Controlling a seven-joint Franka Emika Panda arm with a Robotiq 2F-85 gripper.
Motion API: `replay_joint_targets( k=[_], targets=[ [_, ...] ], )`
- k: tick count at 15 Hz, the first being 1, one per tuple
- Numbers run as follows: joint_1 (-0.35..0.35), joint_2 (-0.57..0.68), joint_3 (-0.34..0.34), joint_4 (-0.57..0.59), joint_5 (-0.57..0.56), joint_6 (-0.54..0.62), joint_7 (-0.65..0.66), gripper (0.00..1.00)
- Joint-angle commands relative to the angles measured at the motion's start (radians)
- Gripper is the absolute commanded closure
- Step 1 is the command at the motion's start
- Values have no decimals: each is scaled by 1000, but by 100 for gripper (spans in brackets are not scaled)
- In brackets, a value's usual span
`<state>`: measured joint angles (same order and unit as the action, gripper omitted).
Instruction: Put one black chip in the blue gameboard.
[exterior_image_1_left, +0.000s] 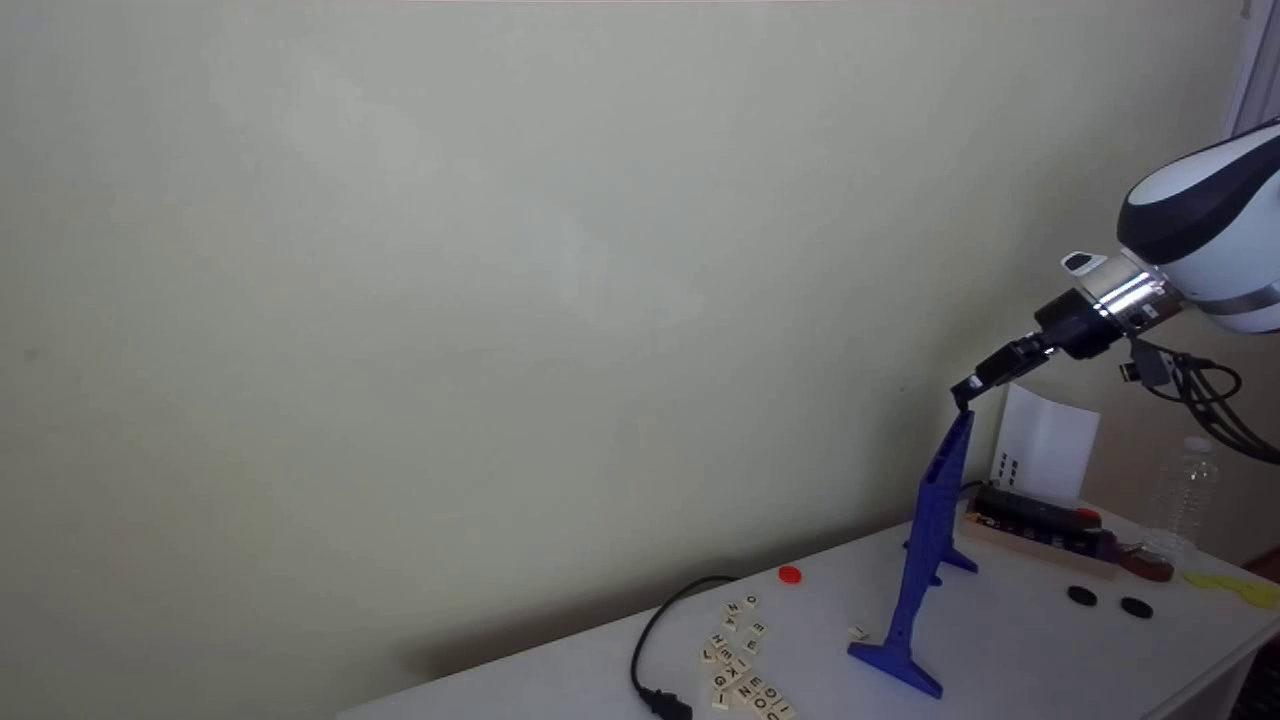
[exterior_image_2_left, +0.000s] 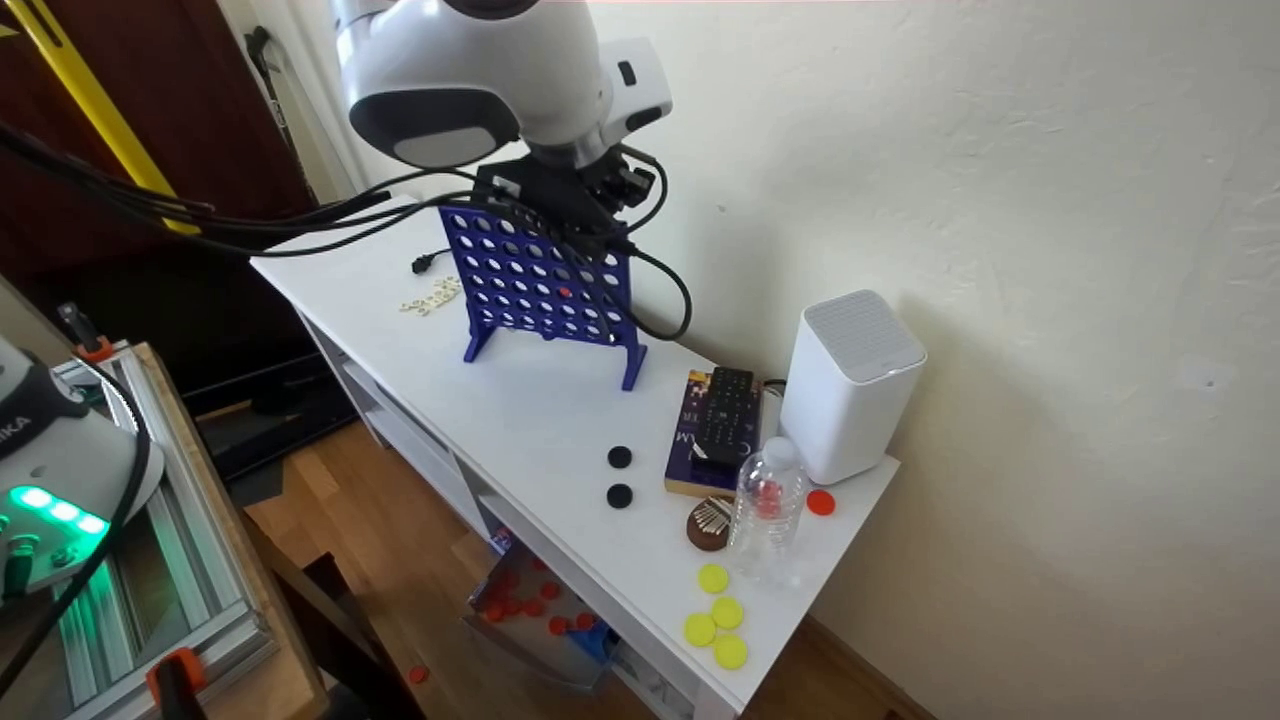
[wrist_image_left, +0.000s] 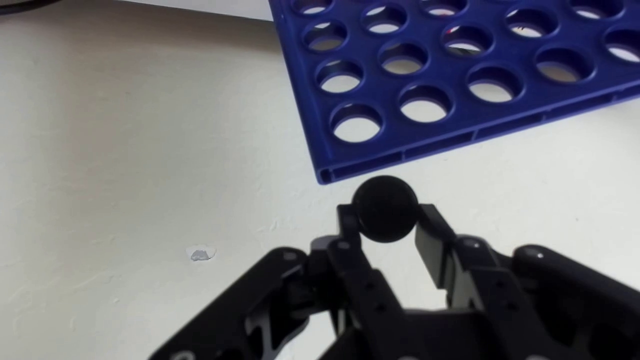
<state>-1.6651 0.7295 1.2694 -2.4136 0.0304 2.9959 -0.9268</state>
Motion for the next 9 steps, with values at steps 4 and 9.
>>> replay_joint_targets(
  k=[4, 9],
  targets=[
    [-5, 25, -5, 8, -76, 1, 59, 91],
    [-1, 19, -13, 7, -92, -1, 72, 91]
  ],
)
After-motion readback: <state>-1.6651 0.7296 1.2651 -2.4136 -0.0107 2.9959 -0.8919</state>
